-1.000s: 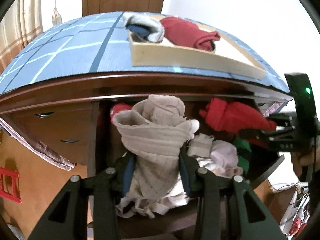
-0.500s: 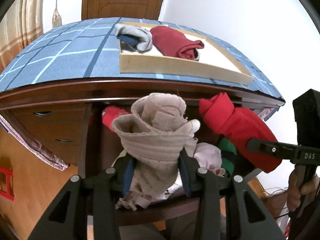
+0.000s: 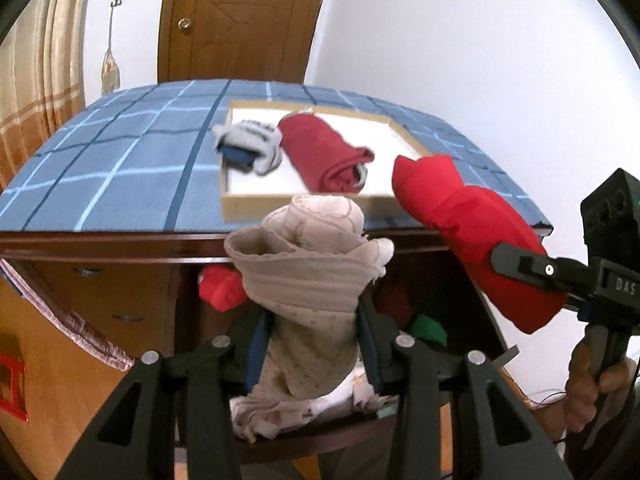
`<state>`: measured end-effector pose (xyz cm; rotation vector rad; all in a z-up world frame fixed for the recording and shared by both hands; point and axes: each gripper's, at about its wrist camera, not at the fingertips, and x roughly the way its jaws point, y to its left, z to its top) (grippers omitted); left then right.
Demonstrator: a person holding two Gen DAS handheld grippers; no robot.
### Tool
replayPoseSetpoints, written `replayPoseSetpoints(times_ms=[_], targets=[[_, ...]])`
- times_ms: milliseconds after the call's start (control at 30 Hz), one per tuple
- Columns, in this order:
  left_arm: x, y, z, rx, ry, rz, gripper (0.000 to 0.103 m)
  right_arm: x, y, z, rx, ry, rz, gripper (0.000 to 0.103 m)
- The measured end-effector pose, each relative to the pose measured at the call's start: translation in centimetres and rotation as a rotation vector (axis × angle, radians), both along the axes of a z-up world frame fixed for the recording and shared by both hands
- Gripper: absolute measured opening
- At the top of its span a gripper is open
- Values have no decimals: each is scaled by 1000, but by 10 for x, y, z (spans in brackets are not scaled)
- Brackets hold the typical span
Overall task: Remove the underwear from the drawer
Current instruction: 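Lift the beige garment with the left gripper while the right gripper carries the red garment to the tray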
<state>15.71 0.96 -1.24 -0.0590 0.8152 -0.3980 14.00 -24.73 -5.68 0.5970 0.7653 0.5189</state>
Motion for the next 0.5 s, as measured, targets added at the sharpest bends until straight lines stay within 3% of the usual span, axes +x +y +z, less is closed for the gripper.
replayPoseSetpoints(times_ms=[500], targets=[[52, -52, 46, -46, -126, 10, 39, 26, -38, 47, -49, -135, -225, 44]])
